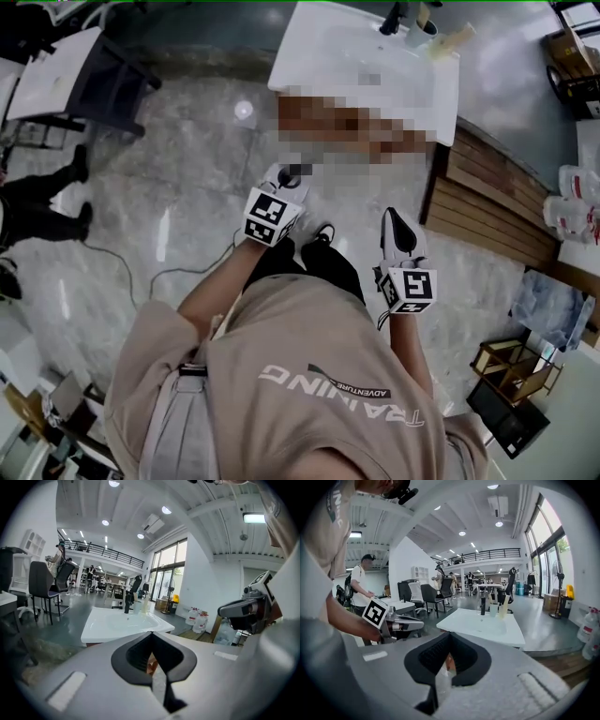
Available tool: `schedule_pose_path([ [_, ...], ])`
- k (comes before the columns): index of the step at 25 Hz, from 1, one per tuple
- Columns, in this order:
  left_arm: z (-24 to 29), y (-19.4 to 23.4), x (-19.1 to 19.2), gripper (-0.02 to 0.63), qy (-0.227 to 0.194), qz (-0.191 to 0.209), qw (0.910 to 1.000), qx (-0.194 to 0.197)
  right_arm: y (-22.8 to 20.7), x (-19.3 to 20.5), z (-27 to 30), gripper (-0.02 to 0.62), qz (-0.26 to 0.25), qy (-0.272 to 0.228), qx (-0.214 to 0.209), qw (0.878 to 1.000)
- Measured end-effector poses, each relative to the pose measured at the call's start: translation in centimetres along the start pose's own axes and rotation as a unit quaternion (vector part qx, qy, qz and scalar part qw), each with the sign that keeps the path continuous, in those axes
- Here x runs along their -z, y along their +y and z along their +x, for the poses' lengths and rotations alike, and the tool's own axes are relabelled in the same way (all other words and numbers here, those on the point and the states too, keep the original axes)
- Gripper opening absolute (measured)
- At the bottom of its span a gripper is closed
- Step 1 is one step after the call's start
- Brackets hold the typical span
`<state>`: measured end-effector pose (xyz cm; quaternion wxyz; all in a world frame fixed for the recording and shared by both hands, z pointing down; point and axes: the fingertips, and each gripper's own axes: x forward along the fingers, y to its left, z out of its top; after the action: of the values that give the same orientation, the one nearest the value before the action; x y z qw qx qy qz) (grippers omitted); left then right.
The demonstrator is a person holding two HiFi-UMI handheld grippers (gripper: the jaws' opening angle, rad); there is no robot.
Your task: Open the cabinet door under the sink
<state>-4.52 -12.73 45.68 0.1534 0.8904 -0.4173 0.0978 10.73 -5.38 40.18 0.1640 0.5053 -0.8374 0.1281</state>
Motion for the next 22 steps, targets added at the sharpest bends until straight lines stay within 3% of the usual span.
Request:
schedule_pose_path([
  [8,3.1,-0.5,-0.2,0.017,0.009,-0.012,0.9998,-0.009,-1.2,2.2,2.6,0.003,0.006,0.001,-0.045,0.999],
  [14,5.0,-2.0,-0.6,0.017,0.028,-0.016,0.9986,-0.042,-4.7,0.6,3.7,0.003,-0.076,-0.022,-0.071,0.994],
  [22,8.4,-2.7,0.7,0.017,0.043,-0.019,0.9982,-0.037,-8.0,3.9,6.4,0.002,-0.011,-0.006,-0.079,0.997],
])
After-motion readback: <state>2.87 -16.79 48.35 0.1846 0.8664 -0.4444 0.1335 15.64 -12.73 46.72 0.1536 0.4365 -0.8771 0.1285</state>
